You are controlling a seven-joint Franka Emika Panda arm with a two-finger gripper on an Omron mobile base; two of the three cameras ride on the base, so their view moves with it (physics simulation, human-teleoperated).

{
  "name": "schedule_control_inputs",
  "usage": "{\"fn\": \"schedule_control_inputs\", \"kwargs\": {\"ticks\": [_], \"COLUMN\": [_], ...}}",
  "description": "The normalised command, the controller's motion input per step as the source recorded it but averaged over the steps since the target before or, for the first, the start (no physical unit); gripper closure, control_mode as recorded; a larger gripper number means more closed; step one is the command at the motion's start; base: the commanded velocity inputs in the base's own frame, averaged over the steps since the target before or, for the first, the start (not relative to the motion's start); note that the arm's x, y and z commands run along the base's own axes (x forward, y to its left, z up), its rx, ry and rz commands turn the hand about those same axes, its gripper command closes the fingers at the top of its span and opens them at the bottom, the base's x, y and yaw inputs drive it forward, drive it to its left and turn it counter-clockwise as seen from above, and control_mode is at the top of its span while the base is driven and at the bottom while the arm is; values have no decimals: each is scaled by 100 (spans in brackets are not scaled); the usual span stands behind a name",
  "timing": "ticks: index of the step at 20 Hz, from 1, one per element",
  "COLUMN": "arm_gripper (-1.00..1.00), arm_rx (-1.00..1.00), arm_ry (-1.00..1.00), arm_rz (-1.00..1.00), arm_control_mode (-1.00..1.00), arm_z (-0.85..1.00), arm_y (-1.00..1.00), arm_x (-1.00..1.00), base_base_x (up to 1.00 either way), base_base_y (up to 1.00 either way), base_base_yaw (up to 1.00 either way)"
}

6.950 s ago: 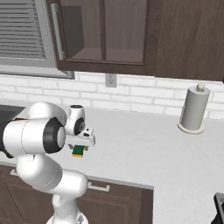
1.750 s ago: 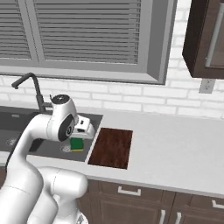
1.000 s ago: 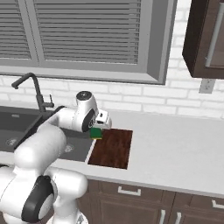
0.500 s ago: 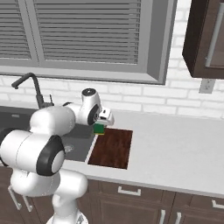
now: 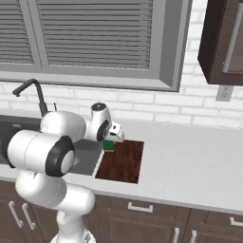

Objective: Pick up the sponge from the counter and clean the cutting board by briefly scrubbing or pressing down on the cutting board. Once finished, release the sponge.

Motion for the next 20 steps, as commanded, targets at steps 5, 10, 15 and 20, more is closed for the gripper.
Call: {"fn": "schedule_control_inputs", "kwargs": {"ticks": [5, 10, 15, 20], "arm_gripper": [100, 100, 100, 100], "arm_rx": [0, 0, 0, 0], "arm_ry": [0, 0, -1, -2], "arm_rz": [0, 0, 0, 0], "arm_control_mode": [-100, -100, -100, -100], "arm_z": [-31, -35, -36, -34], "arm_y": [0, 0, 0, 0], "arm_x": [0, 0, 0, -2], "base_base_x": [0, 0, 0, 0], "base_base_y": [0, 0, 0, 0], "base_base_yaw": [0, 0, 0, 0]}}
